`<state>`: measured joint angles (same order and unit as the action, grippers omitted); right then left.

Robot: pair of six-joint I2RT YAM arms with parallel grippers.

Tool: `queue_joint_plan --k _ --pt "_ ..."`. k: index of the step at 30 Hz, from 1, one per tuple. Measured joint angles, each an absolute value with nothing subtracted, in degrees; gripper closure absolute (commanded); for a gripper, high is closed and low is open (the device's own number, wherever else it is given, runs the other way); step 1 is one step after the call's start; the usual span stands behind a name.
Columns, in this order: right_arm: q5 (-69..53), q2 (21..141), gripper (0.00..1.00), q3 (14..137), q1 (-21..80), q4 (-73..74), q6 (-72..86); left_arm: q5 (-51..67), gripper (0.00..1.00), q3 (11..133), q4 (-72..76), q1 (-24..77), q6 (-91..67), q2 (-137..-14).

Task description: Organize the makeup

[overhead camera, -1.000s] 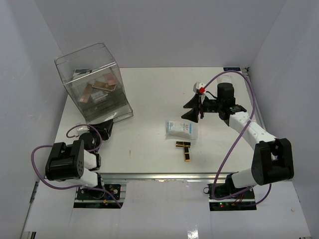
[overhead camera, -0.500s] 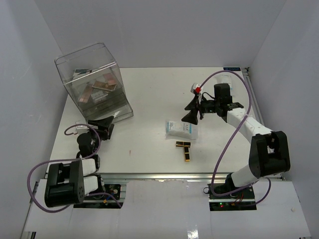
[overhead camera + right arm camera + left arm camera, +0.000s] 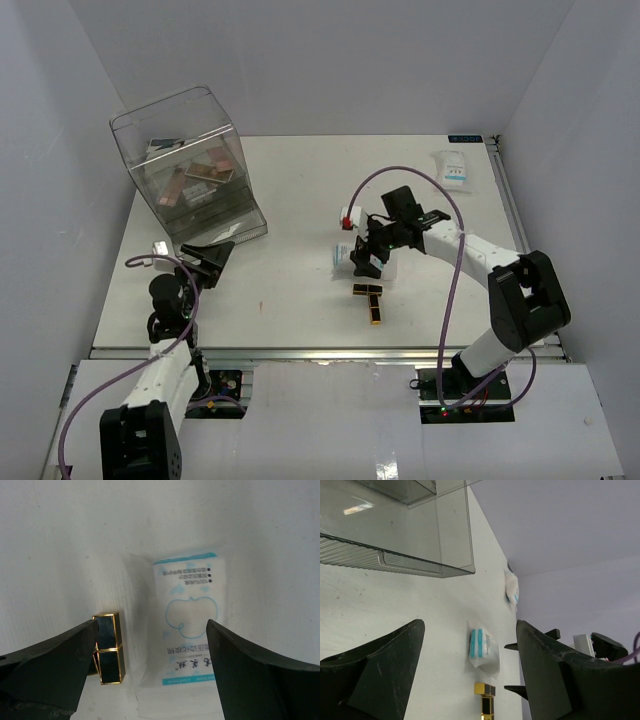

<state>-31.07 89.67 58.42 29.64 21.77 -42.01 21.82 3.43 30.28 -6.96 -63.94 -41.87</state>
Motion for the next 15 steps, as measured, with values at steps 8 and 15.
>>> queue_joint_plan --k 8,15 --pt "-17.81 94.73 0.17 58.12 37.13 20.91 -44.01 24.01 0.15 13.76 12.75 -7.01 -53.55 -31.69" --pt "-10.79 95.2 0.3 58.37 38.06 17.0 -44.4 24.22 0.15 22.2 2.21 -7.01 -46.15 -27.82"
